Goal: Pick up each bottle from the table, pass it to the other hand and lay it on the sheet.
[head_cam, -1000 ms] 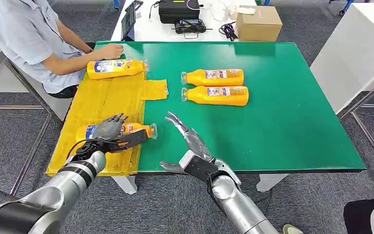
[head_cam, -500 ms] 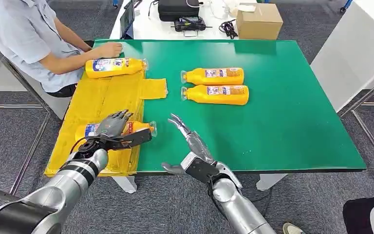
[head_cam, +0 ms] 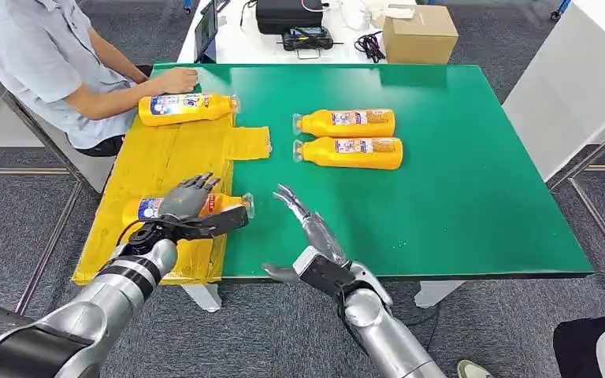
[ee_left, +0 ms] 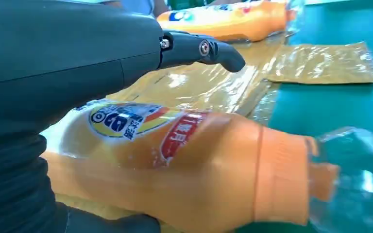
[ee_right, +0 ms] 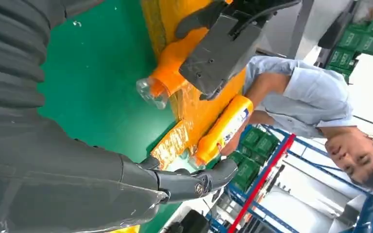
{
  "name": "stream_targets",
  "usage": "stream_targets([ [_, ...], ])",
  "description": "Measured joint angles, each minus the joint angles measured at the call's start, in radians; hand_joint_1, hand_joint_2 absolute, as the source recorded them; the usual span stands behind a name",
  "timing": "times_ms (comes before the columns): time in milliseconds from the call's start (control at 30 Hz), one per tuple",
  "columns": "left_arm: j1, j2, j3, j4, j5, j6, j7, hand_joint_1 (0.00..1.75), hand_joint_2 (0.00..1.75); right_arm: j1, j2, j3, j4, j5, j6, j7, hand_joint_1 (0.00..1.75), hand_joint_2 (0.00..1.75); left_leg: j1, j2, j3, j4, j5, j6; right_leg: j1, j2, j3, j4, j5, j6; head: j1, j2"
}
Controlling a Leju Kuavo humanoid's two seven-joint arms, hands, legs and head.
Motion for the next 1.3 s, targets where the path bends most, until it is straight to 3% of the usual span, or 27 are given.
stream_targets([
  [400, 0.021, 0.006, -0.033, -0.056, 0.032, -0.011, -0.023, 0.0, 1.75, 0.008, 0.0, -0.005, -0.002, 0.006, -0.001, 0.0, 0.0, 1.75, 0.0, 0.0, 0.0, 0.0, 0.0, 0.0, 0.0, 0.0, 0.0, 0.0, 0.0, 0.0, 0.0, 0.0],
  [1300, 0.148, 0.139, -0.17, -0.445, 0.103, -0.047, -0.01, 0.0, 1.75, 0.058, -0.003, -0.031, -0.02, 0.013, -0.005, -0.002, 0.0, 1.75, 0.0, 0.0, -0.001, 0.0, 0.0, 0.0, 0.0, 0.0, -0.001, 0.0, 0.0, 0.0, 0.0, 0.0],
])
